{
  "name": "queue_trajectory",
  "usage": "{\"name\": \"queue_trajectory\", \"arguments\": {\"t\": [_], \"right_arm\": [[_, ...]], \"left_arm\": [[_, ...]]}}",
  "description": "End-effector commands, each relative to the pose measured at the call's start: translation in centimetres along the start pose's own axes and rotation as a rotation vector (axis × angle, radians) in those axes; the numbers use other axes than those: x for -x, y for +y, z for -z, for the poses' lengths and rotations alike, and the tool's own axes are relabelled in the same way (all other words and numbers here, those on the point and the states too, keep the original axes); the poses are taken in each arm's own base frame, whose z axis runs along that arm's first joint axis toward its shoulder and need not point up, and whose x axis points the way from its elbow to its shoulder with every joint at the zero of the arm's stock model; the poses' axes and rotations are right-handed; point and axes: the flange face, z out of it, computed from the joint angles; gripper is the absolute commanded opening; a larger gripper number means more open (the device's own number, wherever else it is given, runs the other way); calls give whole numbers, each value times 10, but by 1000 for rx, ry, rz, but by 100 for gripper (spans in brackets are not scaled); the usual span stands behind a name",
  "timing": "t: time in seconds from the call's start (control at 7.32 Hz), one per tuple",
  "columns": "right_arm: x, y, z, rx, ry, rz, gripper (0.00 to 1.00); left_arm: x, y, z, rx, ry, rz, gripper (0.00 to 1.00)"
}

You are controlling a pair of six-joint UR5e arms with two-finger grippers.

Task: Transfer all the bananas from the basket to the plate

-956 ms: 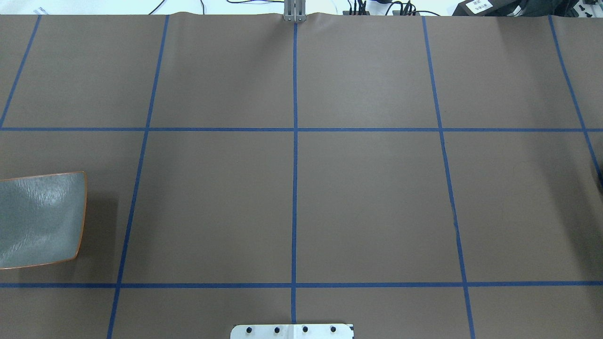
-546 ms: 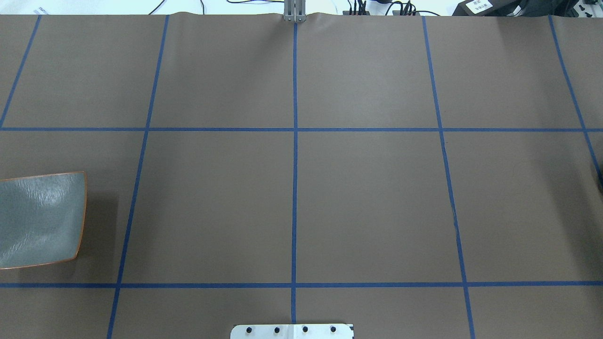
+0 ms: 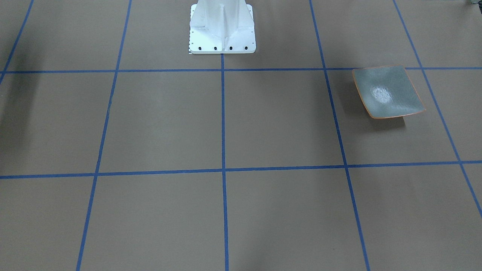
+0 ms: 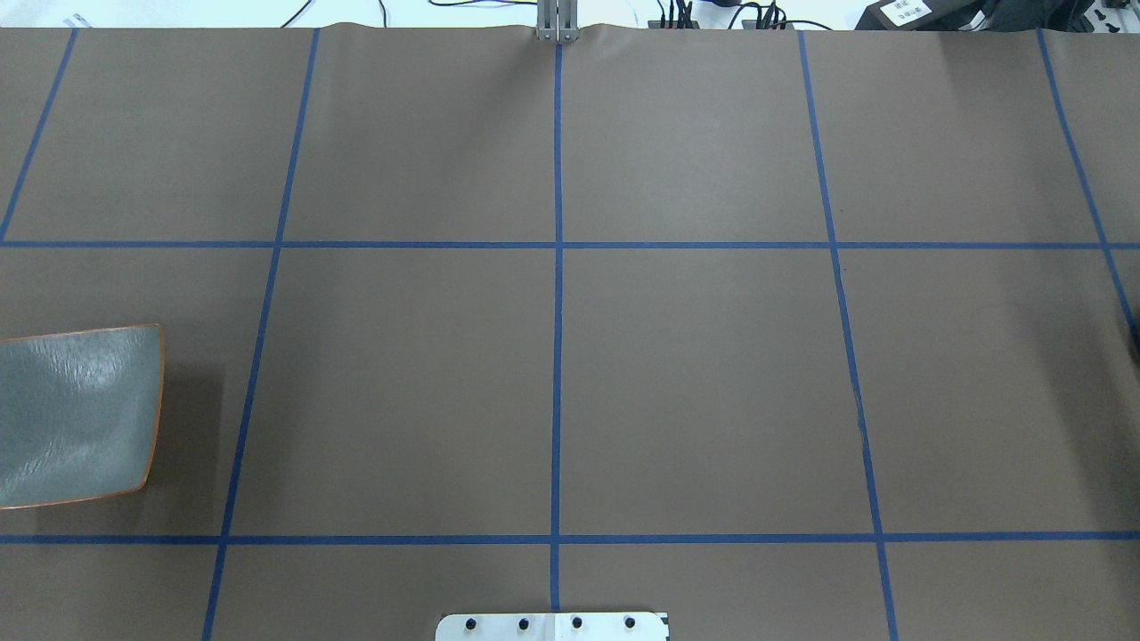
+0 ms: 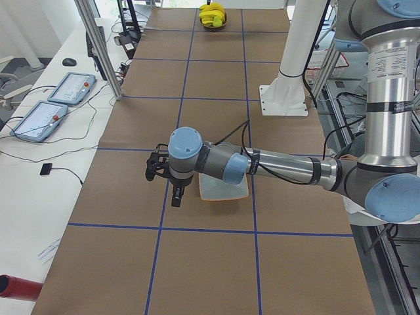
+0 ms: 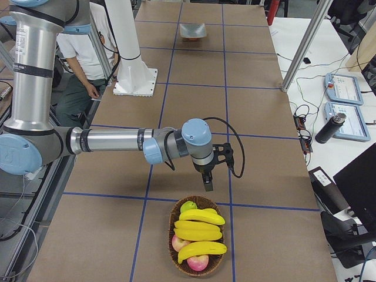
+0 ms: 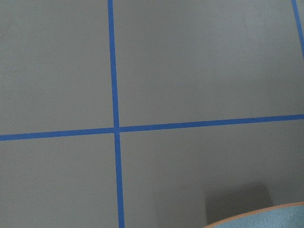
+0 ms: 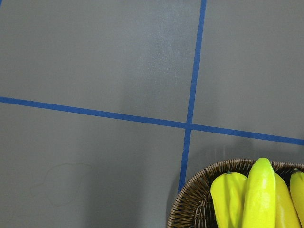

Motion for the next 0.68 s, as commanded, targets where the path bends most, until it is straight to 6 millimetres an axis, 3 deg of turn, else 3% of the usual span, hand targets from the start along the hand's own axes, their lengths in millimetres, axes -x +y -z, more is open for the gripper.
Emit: {"name": "queue_trajectory", "arguments": {"t": [0.0, 0.27, 0.55], "right_arm": [[-45, 38, -13, 29, 19, 22, 100], [-84, 59, -36, 86, 67, 45, 100], [-97, 67, -47, 112, 66, 25, 96]], "left_arm": [[0, 0, 0, 0, 0, 2, 99], [-2, 0, 1, -3, 0, 0, 99], [-4, 0, 3, -6, 4, -6, 99]]}}
